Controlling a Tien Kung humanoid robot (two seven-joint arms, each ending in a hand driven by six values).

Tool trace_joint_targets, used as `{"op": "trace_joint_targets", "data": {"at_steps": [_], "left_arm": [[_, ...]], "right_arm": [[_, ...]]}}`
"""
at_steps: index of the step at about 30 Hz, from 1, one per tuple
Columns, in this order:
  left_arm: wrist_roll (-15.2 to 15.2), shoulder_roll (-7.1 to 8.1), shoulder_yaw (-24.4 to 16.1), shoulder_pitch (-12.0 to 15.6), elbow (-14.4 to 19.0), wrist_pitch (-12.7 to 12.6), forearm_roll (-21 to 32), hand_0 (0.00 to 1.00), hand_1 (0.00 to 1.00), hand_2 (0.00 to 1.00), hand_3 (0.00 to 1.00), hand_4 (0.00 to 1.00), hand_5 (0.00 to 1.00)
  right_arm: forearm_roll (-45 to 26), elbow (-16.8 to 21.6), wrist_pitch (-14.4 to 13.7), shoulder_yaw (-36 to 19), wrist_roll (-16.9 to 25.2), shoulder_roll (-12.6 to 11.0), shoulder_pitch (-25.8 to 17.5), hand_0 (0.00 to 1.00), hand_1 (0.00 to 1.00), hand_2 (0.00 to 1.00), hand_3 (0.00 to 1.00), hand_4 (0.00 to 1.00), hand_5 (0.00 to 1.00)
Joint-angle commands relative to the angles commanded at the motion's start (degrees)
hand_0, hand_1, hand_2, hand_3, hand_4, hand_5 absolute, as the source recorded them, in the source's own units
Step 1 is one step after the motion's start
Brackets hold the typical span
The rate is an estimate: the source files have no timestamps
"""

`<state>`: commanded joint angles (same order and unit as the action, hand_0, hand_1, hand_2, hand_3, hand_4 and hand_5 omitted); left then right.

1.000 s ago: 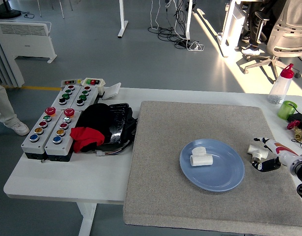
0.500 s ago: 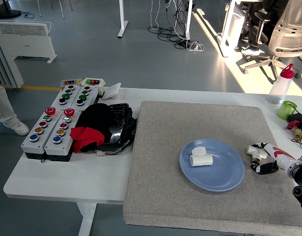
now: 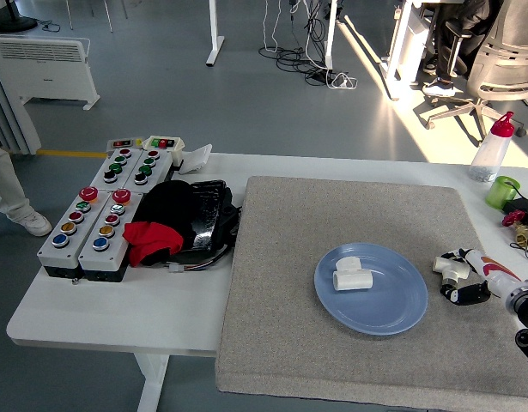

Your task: Pick pipe place plate twice

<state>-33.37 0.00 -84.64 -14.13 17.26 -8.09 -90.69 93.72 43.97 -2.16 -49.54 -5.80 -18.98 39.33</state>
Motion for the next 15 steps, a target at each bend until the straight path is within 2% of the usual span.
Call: {"op": "trace_joint_targets", "data": {"at_steps": [8, 15], "left_arm": [[0.2, 0.0, 0.0, -0.3, -0.1, -0.1, 0.2, 0.584, 0.577, 0.586, 0.486, 0.41, 0.998], [0.3, 0.0, 0.0, -0.4, -0.1, -0.1, 0.1, 0.584, 0.577, 0.586, 0.487, 0.41, 0.998]], "right_arm": [[1.7, 6.3, -0.3, -3.1, -0.7, -2.1, -0.9, 0.407, 0.5, 0.543, 0.607, 0.448, 0.124], [2.7, 9.6, -0.2, -5.1, -1.4, -3.3, -1.1, 0.418, 0.502, 0.543, 0.605, 0.448, 0.126]]}}
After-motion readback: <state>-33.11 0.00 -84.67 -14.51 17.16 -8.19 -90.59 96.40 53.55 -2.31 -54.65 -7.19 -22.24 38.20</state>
